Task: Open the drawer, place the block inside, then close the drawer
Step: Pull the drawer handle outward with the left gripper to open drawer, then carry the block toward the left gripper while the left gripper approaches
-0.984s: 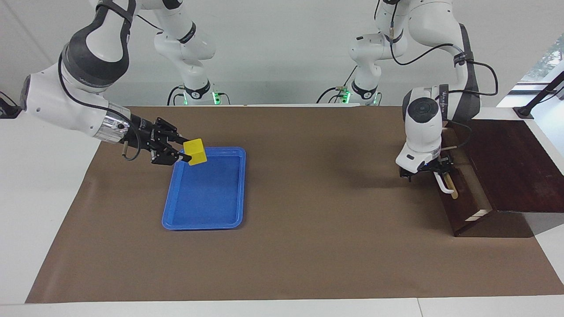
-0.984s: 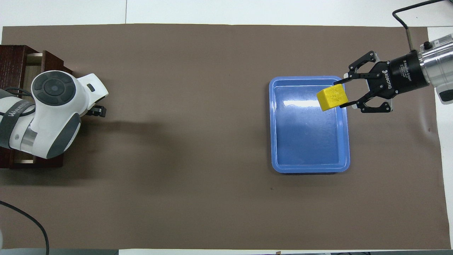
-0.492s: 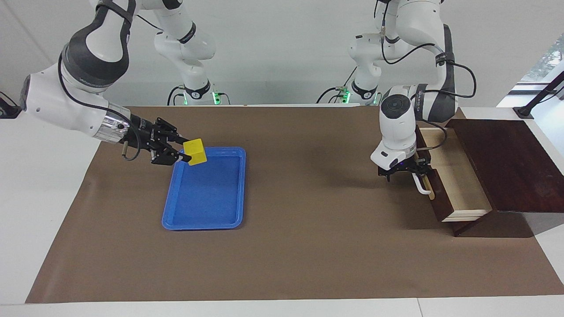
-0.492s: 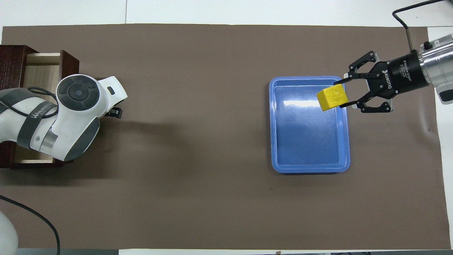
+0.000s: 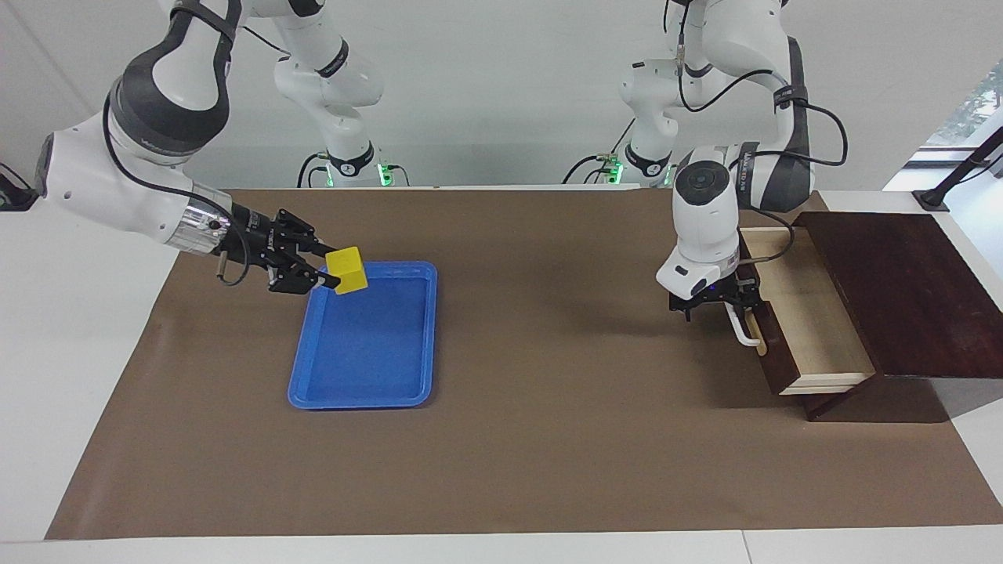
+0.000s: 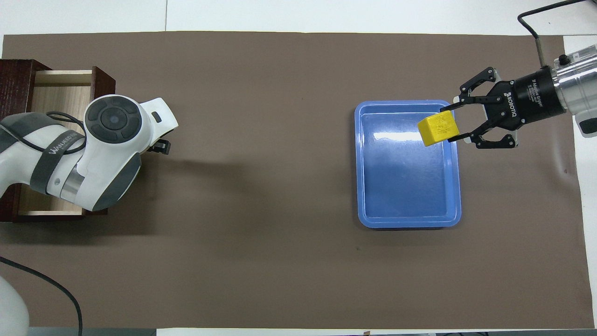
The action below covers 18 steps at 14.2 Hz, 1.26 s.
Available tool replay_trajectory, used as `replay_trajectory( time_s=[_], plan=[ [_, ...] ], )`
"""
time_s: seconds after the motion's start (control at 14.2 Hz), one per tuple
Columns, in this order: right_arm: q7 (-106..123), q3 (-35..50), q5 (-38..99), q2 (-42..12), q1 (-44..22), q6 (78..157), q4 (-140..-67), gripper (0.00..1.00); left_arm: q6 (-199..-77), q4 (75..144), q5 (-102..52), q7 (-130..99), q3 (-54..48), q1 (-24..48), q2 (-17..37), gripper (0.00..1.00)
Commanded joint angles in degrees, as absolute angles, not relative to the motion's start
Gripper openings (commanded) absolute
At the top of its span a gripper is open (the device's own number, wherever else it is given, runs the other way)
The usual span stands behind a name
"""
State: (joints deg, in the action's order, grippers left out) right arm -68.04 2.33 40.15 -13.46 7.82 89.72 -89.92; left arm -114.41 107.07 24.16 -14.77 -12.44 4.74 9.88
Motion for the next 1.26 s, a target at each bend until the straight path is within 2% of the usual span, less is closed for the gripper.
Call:
replay_trajectory(
  time_s=[0.0,0.14,0.28,0.42,0.91,1.19],
  plan=[
    [-69.08,2.55,39.55,-12.74,8.0,90.0,-90.35,0.0,-98.24,88.48,14.71,-15.73,-11.69,9.12,15.45,1.0],
    [-69.52,2.55,39.64,-12.74,7.65,90.17,-90.35,0.0,-90.73,81.5,13.36,-24.29,-11.78,11.59,17.57,1.0],
    [-71.62,3.16,39.81,-12.74,7.21,91.14,-90.35,0.0,-90.53,79.9,8.99,-39.03,-11.69,14.31,17.58,1.0],
    [-75.39,3.25,40.25,-12.74,3.45,93.59,-90.35,0.0,-90.96,78.05,5.38,-53.11,-11.78,15.9,17.84,1.0],
    [-94.37,3.25,42.98,-12.66,-12.9,115.8,-93.42,0.0,-99.93,74.98,0.18,-105.74,-11.78,23.99,19.33,1.0],
    [-95.8,3.25,48.69,-11.6,-17.74,124.97,-98.34,0.0,-96.7,70.59,0.79,-119.6,-11.08,26.27,22.4,1.0]
  ],
)
